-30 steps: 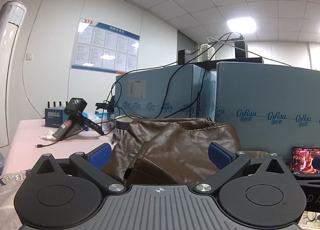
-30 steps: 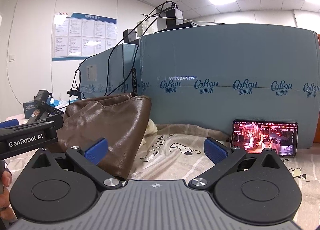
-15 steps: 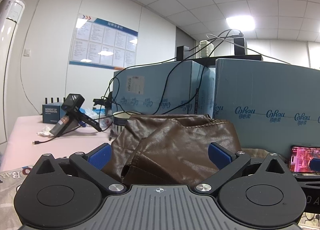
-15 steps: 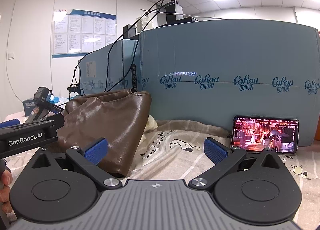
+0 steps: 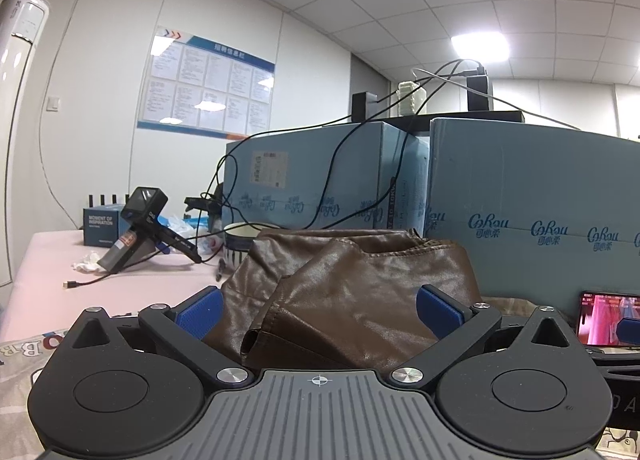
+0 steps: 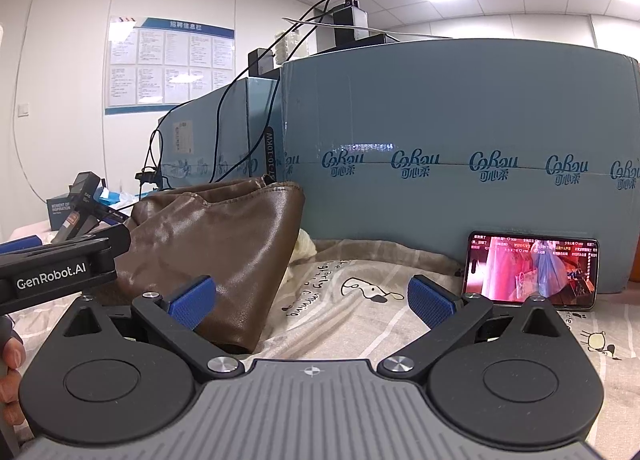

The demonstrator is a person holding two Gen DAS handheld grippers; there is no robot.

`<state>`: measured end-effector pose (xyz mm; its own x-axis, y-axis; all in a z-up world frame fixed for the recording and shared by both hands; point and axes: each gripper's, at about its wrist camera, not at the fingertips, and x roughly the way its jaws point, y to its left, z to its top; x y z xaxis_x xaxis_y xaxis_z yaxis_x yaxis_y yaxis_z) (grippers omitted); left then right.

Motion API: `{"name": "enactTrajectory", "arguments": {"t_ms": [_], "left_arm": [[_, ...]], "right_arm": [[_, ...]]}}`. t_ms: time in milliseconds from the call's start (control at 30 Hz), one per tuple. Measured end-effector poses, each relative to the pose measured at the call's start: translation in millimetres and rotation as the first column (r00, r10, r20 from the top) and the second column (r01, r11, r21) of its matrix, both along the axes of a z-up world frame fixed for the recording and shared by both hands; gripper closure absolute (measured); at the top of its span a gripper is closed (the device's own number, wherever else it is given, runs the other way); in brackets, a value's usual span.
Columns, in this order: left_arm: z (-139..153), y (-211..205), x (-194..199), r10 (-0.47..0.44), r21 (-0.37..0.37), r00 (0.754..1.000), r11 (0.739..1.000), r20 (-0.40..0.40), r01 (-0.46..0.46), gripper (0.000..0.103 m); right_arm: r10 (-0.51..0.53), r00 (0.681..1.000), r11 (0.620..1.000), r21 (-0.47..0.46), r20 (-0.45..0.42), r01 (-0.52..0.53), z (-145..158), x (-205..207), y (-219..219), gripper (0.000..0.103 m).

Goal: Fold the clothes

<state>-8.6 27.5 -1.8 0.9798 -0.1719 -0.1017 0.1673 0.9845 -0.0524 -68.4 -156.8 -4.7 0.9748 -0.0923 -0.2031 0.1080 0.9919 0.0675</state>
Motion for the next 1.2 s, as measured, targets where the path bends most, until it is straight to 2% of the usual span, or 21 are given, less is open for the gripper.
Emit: {"name": "enactTrajectory", "arguments": {"t_ms": [1200], "left_arm": [[-0.4, -0.1, -0.7, -0.012, -0.002, 1.000, 1.000, 0.002, 0.012, 0.000]], "right_arm": [[0.004, 1.000, 1.000, -0.003, -0.004, -0.004, -0.3, 0.4, 0.1, 0.000]]}}
